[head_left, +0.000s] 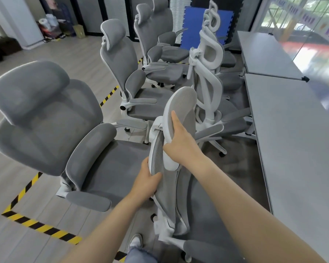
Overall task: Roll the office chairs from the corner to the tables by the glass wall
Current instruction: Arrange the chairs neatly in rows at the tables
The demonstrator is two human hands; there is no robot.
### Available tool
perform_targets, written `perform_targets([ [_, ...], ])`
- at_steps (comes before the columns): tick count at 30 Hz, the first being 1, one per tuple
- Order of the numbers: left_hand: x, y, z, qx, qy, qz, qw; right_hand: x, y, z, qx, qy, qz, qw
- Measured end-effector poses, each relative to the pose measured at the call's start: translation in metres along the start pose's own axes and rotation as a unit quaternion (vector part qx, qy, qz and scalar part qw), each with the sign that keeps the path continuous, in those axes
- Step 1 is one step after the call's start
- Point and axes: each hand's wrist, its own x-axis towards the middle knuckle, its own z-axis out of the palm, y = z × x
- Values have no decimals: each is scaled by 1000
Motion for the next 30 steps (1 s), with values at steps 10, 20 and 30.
perform_targets([
  [10,13,0,5,-9,50,10,999,13,-2,-4,-6,-24,4,1000],
  [20,38,12,-4,-5,59,16,998,39,-14,-10,-26,-34,7,999],
  [30,36,7,2,-13,61,24,998,36,-14,-4,-22,-13,0,1000],
])
